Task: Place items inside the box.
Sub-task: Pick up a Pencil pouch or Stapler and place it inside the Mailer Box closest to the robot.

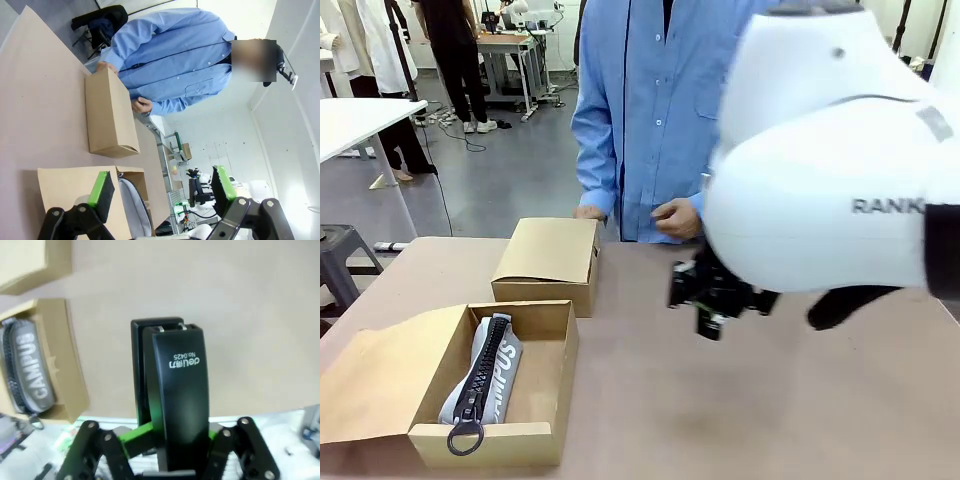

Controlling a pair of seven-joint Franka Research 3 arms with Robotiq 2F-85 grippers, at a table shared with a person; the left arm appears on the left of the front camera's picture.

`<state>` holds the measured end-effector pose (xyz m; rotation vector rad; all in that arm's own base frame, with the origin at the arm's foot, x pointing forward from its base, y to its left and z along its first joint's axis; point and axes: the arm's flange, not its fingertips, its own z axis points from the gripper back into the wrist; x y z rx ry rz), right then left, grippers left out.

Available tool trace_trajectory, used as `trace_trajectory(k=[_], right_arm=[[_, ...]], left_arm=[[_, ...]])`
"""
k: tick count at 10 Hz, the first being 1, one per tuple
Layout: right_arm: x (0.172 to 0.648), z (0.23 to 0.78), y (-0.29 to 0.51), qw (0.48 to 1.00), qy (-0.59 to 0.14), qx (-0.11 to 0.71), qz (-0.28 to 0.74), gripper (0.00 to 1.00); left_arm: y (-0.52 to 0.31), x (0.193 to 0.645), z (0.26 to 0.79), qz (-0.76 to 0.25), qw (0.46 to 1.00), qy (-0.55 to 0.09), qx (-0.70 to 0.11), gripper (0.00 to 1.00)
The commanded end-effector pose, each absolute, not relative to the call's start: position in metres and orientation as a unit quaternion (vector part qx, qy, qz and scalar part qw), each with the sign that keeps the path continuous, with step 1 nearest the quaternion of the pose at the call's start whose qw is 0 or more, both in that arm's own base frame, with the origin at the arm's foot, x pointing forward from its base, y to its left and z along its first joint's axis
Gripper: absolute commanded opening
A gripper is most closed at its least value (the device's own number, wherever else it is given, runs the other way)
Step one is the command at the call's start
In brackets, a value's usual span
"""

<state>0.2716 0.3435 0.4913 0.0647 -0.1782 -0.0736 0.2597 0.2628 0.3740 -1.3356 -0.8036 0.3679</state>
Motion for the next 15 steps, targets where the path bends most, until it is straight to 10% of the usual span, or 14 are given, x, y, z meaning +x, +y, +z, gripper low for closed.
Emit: trace_trajectory(k=[1, 15], right_arm=[[0.286, 0.496, 0.41, 0.995, -0.078, 0.057, -0.017, 0.0], [0.322, 0.387, 0.575, 0.994, -0.043, 0.08, 0.062, 0.0]], left_arm=[[0.261, 0.261, 0.375, 0.158, 0.69, -0.372, -0.6, 1.0], [0.261, 0.261, 0.375, 0.158, 0.69, -0.372, -0.6, 1.0]])
